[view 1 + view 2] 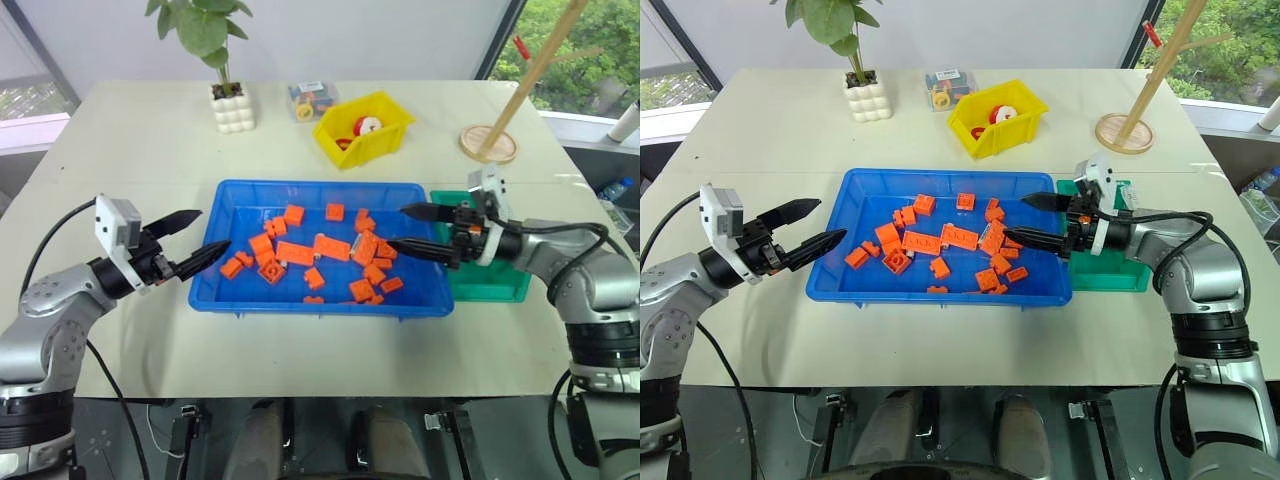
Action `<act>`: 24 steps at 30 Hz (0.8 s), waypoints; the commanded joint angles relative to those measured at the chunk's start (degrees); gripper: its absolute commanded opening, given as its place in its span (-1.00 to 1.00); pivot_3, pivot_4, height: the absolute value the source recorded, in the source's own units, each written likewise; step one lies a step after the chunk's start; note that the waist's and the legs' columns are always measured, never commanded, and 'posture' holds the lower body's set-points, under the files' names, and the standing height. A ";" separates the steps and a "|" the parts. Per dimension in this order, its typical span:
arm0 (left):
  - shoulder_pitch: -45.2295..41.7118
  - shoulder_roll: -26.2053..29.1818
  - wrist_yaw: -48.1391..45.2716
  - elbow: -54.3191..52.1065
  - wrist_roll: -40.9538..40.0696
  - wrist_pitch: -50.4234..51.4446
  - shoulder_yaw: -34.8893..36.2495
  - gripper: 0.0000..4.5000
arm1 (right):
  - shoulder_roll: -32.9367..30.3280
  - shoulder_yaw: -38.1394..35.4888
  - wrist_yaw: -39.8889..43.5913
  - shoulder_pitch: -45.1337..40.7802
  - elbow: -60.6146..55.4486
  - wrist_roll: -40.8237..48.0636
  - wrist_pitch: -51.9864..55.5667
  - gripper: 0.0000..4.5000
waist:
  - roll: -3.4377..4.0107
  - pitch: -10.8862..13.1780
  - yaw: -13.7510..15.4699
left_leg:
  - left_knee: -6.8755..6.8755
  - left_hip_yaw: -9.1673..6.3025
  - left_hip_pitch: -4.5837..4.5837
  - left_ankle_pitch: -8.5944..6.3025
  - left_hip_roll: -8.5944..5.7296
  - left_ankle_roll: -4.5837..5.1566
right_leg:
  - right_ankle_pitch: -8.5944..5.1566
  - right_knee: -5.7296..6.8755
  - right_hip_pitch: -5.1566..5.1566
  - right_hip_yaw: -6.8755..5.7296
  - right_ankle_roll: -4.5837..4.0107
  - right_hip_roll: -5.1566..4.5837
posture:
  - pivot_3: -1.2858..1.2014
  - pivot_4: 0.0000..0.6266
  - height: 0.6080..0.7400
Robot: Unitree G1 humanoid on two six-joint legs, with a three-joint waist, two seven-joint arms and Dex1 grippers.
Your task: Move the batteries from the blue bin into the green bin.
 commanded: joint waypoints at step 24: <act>9.62 3.89 0.99 -13.98 -7.10 6.46 6.92 1.00 | 20.19 20.86 8.61 -19.22 29.15 -20.35 -22.16 0.99 | 0.01 0.01 -0.17 | -0.02 -0.01 0.00 0.00 -0.01 -0.01 | 0.00 0.03 -0.06 0.02 0.00 0.04 | 0.03 -0.52 0.99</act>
